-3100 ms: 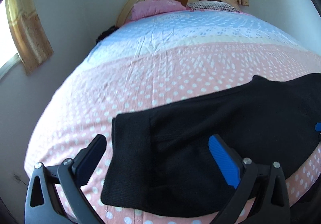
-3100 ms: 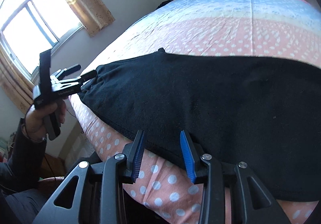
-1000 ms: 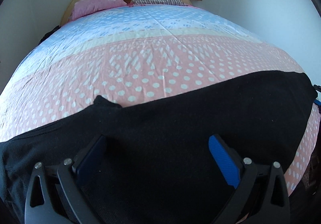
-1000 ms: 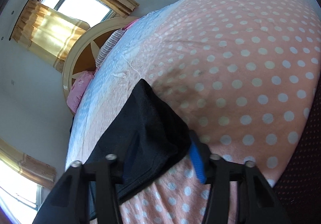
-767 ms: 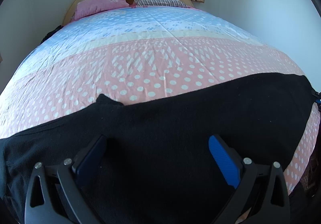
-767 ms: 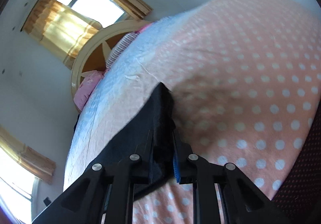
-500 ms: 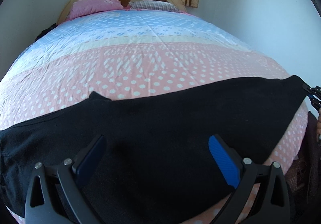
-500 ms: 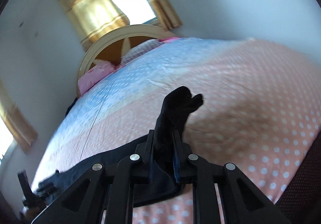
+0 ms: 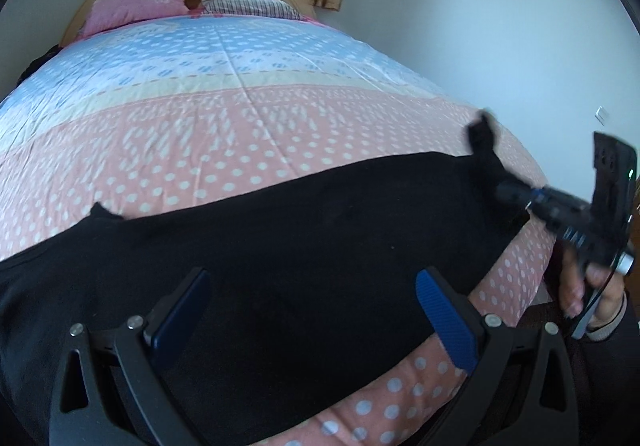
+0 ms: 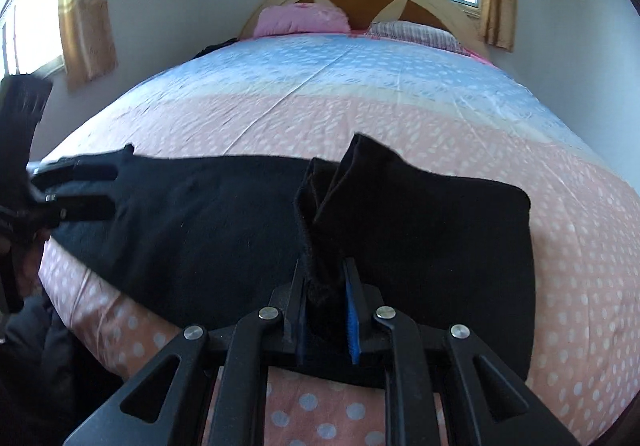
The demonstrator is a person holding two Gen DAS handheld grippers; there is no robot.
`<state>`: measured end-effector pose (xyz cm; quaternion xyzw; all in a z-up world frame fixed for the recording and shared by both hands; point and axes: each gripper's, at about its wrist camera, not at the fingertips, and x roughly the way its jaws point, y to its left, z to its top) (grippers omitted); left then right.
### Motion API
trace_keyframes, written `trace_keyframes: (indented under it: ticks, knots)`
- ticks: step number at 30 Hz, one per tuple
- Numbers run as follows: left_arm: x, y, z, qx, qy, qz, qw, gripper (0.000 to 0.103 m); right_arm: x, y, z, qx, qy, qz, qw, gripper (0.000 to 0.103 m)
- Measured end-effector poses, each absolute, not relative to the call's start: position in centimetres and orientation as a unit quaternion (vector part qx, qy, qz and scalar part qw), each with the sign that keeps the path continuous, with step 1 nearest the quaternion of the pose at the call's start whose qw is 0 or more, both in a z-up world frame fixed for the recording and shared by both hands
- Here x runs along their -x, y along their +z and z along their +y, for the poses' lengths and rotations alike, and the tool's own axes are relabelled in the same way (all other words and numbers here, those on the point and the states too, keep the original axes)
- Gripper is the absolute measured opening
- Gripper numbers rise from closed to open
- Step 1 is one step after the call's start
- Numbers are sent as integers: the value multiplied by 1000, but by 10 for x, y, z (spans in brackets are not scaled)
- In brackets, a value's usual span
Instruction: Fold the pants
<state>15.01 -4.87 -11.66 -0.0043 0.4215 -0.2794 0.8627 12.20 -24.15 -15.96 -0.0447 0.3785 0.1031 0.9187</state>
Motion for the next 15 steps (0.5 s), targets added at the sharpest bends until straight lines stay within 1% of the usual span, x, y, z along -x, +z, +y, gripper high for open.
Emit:
trace_keyframes:
  ticks: [1,3,6,8,11,13,15]
  knots:
    - [-152,-115,-55,-1,-284,420,862,103,-122,-159,-243,46,115,382,916,29]
    - [-154,-113,-64,-5,-294,419,859,103,-119,-153,-248,26,147,384,911,38]
    - [-160,-111,-83,-8,-311,422,852,103,-112,-136,-277,-49,194,350,915,38]
    - [-164,-111,-99,-15,-322,426,845,103,-110,-128,-298,-87,176,321,926,39]
    - [-166,-109,-124,-20,-344,430,834,102,-109,-128,-328,-152,159,307,926,40]
    - [-167,-108,-139,-17,-353,433,829,101,-108,-126,-329,-154,159,307,925,40]
    - [-171,-109,-148,-18,-348,435,830,101,-106,-123,-313,-126,169,308,928,40]
